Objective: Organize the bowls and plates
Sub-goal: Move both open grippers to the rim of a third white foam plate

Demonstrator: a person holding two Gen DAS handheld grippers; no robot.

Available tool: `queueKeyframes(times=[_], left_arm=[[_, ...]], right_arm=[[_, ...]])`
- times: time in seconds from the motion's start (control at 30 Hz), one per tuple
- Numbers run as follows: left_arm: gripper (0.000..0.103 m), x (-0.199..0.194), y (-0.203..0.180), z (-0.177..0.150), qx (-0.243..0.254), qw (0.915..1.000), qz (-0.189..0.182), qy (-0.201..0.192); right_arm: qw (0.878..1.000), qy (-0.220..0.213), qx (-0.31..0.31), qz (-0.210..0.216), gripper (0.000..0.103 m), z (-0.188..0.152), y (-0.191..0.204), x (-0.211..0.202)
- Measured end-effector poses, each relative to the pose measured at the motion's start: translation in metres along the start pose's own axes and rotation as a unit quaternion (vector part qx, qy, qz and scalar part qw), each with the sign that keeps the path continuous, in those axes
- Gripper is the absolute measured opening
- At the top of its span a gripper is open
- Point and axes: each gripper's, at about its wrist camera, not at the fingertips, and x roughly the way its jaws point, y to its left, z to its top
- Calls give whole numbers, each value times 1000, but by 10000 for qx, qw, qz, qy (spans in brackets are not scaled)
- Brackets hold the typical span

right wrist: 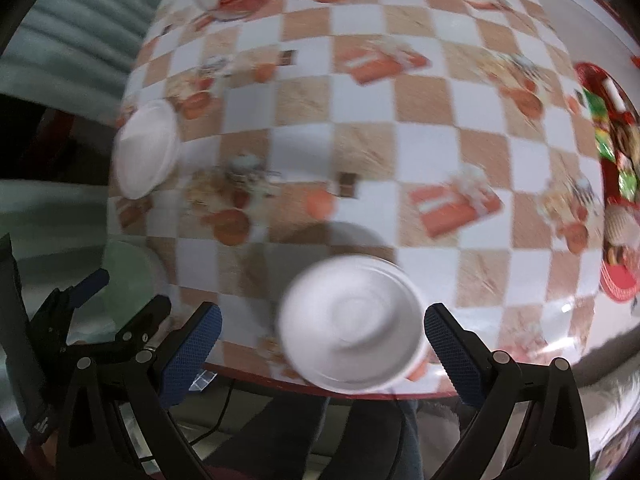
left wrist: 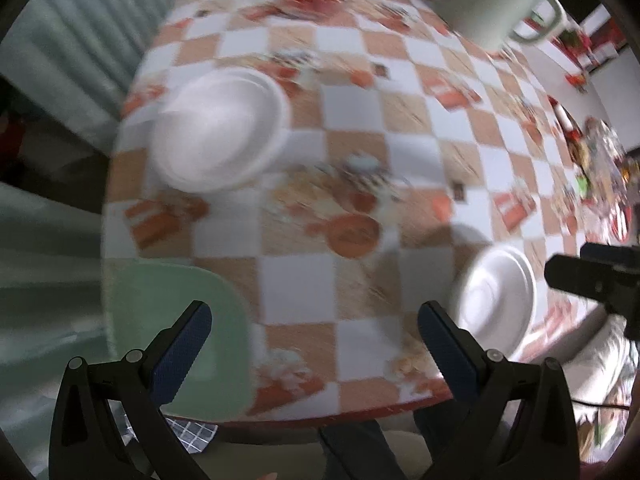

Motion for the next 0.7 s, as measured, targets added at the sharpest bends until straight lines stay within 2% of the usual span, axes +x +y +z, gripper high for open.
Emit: queueKeyframes(times=[0.2, 0.33, 0.7], left_arm=[[103, -5, 43, 21, -430, 9988, 171, -140], [103, -4, 71, 37, -698, 9972, 216, -165], [103, 22, 100, 79, -1006, 9932, 567, -117]], right_arm=[[9996, 6, -261, 140, 102, 26, 44, 7], [9995, -26, -214, 211, 102, 45, 63, 14], [9995, -87, -302, -45, 102, 104, 97, 48]])
